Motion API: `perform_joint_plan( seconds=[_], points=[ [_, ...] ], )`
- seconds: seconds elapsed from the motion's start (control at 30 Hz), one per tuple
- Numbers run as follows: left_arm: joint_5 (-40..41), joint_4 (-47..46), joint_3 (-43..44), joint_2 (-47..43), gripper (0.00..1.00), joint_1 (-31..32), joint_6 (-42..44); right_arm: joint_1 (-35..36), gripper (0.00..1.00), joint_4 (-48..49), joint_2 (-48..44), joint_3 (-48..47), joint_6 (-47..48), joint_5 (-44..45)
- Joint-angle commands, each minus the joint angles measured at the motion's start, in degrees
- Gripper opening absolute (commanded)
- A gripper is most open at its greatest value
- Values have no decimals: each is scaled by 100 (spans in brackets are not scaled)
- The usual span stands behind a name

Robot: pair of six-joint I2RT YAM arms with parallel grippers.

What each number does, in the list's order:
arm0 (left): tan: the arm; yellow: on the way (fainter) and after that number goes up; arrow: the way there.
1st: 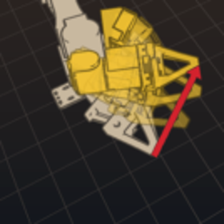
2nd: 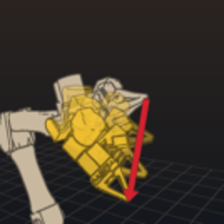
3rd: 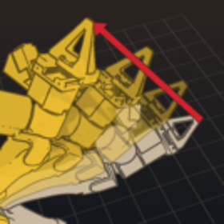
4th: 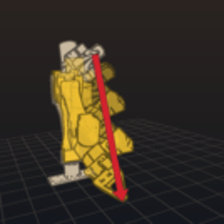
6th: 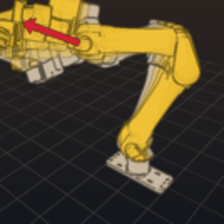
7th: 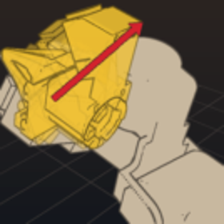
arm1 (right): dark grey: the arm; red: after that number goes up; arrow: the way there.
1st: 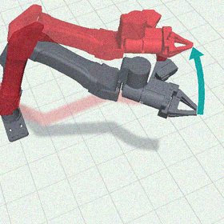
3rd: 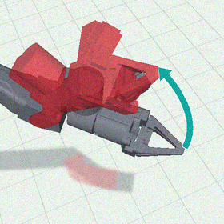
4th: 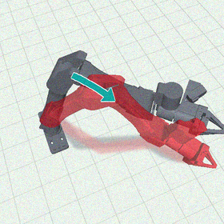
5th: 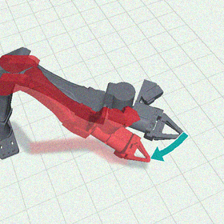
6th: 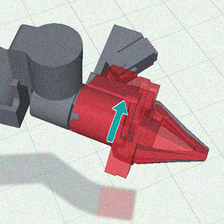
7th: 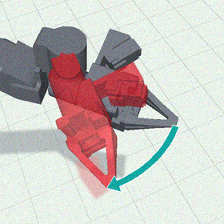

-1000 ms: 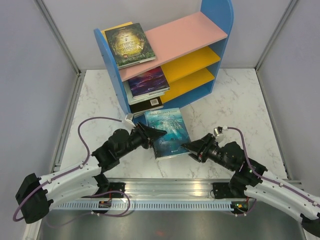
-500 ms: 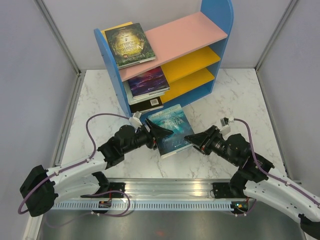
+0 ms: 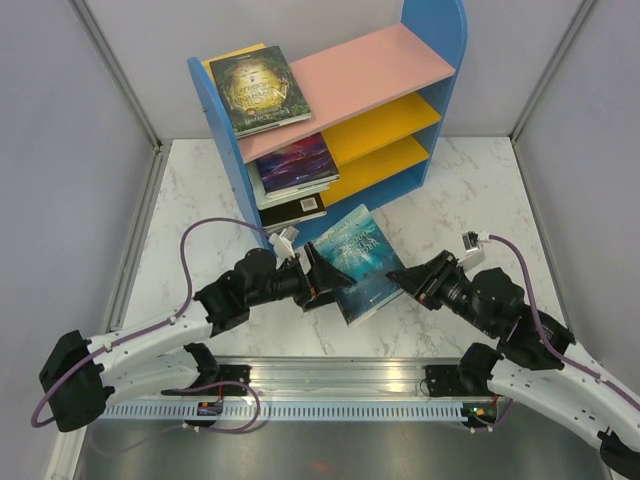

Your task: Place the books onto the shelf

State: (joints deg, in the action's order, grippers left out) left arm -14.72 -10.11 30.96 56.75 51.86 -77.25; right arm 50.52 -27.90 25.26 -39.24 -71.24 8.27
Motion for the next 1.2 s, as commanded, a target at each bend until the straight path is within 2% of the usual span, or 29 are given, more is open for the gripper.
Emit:
perform_joint_plan(
  seconds=[0.0, 0.1, 0.23, 0.27, 0.33, 0.37, 0.4, 0.43, 0.47, 0.5, 0.53, 0.57, 0.63, 0.8, 0.93, 1.17],
  points=[
    [118, 962, 498, -444, 100, 35, 780, 19, 0, 1006, 249, -628, 241, 175],
    [573, 2025, 867, -761, 100, 26, 1158, 2, 0, 988, 838, -1023, 768, -62],
    [1014, 2784, 947, -1480, 100, 26, 1274, -349, 0, 971, 1315, -1410, 1104, -360],
    [1128, 2891, 938, -1596, 100, 26, 1283, -515, 0, 979, 1402, -1428, 1121, -727],
    [1234, 3206, 886, -1824, 100, 26, 1274, -1183, 0, 979, 1631, -1454, 1113, -1202],
    [1322, 3286, 877, -2052, 100, 18, 1257, -1751, 0, 988, 1640, -1446, 1095, -1388],
    [1357, 3383, 877, -2158, 100, 18, 1239, -2078, 0, 1040, 1597, -1420, 1017, -1912],
    [1393, 3514, 842, -2255, 100, 18, 1213, -2447, 0, 1520, 1536, -1237, 894, -2274],
    [1419, 3585, 833, -2448, 100, 18, 1187, -3260, 0, 1785, 1500, -1113, 701, -2643],
    [1437, 3638, 824, -2528, 100, 18, 1169, -3720, 0, 2171, 1482, -955, 21, -3656],
    [1454, 3691, 798, -2616, 100, 18, 1151, -4134, 0, 3149, 1474, -545, -360, -4049],
    [1454, 3813, 789, -2695, 100, 26, 1125, -4860, 0, 3585, 1465, -349, -773, -4401],
    [1454, 3937, 797, -2906, 100, 18, 1099, -4965, 0, 4107, 1508, -180, -1128, -4598],
    [1683, 4411, 868, -3284, 100, 18, 1055, -4991, 0, 4371, 1832, -294, -1251, -4466],
    [1797, 4667, 903, -3635, 100, 18, 1019, -5026, 0, 5574, 2141, 66, -1945, -4264],
    [1955, 4966, 1061, -3759, 100, 18, 1107, -5000, 0, 5761, 2633, -171, -1937, -4106]
  ],
)
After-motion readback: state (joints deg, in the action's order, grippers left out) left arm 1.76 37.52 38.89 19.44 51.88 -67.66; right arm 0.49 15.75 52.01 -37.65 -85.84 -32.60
